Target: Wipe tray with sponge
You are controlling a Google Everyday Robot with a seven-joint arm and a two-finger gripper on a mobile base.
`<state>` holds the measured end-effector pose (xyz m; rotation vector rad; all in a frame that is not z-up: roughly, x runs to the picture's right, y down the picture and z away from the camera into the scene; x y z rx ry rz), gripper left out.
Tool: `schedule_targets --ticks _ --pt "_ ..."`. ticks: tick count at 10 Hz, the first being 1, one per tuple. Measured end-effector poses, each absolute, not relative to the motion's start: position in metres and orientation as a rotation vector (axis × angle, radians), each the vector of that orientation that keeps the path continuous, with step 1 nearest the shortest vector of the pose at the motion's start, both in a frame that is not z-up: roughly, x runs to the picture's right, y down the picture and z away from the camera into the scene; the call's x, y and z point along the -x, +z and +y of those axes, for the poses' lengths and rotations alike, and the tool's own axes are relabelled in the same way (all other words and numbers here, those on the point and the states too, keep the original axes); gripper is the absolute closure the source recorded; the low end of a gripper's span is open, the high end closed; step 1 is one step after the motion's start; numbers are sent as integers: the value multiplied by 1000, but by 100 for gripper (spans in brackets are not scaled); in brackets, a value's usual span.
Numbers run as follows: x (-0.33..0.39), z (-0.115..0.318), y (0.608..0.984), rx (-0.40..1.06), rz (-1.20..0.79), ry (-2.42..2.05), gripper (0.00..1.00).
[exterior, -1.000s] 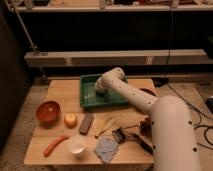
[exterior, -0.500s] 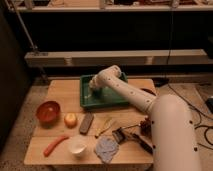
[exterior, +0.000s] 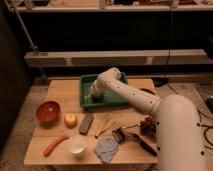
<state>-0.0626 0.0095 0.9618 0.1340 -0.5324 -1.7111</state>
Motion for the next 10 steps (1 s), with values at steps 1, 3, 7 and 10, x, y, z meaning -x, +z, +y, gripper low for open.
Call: schedule_targets --ticks 1,3,7,10 --pt "55 11 960 -124 -521 -1714 100" --pt "36 9 956 -114 -477 -1709 100" --pt "-3 2 953 -82 -400 -1667 100" --pt "-34 -7 958 -68 -335 -1630 100"
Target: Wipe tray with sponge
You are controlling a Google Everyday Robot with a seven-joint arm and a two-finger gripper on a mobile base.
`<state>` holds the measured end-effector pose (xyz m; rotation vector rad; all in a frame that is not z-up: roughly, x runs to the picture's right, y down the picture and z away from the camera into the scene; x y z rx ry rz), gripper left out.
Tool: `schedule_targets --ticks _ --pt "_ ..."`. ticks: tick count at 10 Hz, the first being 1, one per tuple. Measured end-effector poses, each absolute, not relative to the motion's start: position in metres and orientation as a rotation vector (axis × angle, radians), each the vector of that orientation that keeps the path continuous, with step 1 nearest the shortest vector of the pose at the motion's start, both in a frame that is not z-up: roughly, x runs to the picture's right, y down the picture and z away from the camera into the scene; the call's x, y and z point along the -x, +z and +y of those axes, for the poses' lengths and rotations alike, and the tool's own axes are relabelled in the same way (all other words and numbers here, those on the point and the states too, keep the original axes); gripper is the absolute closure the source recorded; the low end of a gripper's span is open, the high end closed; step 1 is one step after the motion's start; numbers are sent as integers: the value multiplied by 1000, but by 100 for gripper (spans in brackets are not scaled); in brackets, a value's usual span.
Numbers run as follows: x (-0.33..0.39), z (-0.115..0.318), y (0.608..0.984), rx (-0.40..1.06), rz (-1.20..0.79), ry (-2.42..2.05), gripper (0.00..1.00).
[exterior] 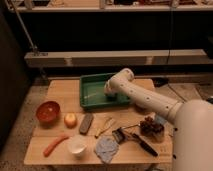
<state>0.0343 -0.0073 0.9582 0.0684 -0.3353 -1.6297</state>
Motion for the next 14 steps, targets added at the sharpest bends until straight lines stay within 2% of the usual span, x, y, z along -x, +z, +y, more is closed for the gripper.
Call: schedule_targets --ticks 6,11,14 --pt "-45 -45 997 -101 -290 -1585 100" --pt "20 -51 1023 -162 -367 -1612 100" --pt "59 -52 1017 -223 -408 -1663 100"
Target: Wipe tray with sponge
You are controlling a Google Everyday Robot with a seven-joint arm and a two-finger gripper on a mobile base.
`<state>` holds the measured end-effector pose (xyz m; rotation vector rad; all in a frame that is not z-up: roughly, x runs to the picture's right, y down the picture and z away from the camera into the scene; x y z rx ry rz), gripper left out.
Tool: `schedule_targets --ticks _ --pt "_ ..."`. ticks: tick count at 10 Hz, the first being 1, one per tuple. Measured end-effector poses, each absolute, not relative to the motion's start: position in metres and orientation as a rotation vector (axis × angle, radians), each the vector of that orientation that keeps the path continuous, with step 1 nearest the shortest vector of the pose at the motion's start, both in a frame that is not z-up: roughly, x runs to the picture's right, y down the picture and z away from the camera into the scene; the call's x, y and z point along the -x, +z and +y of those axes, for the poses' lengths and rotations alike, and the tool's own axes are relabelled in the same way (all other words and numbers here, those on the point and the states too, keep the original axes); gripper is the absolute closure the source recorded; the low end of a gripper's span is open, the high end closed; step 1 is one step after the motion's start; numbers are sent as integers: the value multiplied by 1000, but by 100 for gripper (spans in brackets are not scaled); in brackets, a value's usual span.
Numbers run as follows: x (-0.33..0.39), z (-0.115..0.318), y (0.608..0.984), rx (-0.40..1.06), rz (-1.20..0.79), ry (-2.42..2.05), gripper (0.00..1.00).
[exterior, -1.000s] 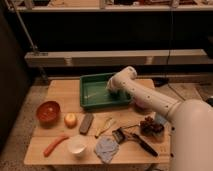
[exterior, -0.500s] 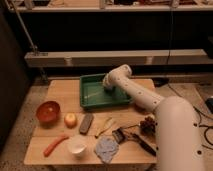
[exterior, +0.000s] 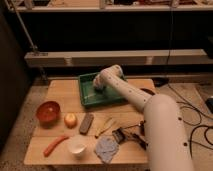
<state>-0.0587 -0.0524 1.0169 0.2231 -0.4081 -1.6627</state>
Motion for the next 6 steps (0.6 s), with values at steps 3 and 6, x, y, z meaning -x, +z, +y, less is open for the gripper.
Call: schedule_targets --ticks 3,6 --pt "74 -59 983 -245 -434 -1712 100" --pt "77 -27 955 -212 -490 -1737 100"
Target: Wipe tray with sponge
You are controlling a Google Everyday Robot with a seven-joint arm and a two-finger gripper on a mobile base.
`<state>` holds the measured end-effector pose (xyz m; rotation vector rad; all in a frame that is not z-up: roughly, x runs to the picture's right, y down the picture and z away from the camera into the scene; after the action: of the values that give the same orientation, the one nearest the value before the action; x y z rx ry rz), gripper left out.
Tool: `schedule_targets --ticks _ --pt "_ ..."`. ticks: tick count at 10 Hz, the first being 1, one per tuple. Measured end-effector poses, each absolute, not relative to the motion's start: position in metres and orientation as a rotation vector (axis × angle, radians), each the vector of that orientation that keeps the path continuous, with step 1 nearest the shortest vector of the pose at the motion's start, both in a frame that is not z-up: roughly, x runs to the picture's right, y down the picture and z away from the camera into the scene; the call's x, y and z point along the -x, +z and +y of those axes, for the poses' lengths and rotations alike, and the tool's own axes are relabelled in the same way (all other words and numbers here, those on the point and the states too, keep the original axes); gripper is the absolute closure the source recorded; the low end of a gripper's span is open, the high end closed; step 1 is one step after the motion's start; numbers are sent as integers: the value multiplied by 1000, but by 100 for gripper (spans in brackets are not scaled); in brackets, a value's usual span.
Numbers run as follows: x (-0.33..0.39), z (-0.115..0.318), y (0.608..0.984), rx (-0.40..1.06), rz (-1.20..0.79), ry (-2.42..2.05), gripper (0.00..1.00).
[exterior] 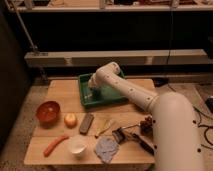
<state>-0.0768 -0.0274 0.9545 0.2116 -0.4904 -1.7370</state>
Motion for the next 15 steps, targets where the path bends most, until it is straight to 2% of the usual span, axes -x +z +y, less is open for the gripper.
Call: schedule_targets --ticks 3,9,12,15 --pt "67 -4 947 -174 -510 -1747 100" --pt "-8 -11 944 -111 -391 -1693 100" --pt "-20 -23 956 -105 -349 -1663 100" --pt "-18 -47 989 -111 -332 -1643 100"
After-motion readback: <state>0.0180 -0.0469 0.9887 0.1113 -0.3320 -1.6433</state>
